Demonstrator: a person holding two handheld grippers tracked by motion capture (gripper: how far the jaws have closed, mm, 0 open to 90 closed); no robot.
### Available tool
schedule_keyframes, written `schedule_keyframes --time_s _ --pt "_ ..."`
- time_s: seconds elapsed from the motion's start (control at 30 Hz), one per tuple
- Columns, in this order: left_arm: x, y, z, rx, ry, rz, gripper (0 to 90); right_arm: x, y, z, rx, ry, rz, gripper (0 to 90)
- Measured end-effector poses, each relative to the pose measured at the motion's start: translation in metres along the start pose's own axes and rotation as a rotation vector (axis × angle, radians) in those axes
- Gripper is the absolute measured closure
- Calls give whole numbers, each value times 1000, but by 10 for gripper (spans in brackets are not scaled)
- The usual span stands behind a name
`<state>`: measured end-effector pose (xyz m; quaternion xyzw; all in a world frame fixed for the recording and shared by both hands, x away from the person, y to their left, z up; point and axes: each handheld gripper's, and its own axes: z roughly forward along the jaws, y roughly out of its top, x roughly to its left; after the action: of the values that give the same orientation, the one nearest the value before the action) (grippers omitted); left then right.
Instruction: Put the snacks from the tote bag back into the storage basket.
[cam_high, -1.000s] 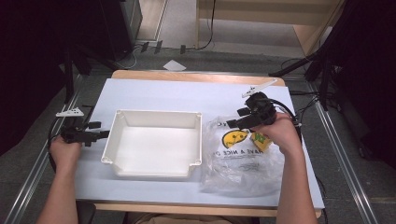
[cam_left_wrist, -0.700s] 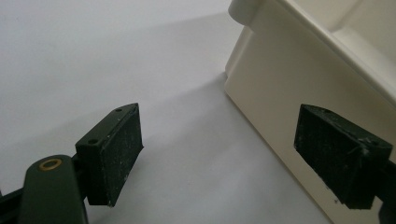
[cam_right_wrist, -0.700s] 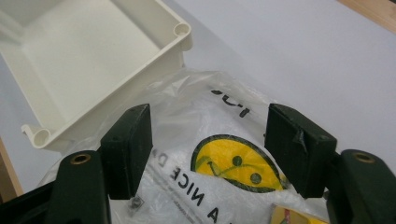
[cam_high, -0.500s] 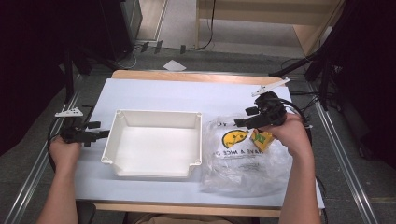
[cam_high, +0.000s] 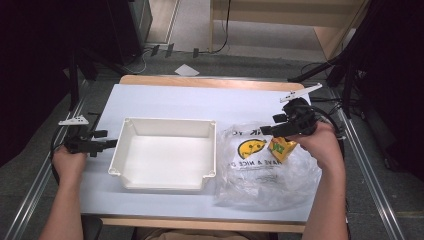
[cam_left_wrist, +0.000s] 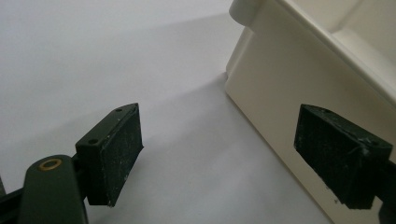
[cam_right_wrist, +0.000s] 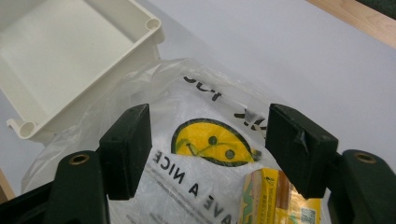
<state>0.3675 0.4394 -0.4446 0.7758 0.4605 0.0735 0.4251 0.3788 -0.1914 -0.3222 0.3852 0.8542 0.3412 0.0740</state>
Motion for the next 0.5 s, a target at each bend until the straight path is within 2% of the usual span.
schedule_keyframes --time_s 0.5 --pt "0 0 0 -1 1 -2 162 -9 -9 -3 40 -52 31 331"
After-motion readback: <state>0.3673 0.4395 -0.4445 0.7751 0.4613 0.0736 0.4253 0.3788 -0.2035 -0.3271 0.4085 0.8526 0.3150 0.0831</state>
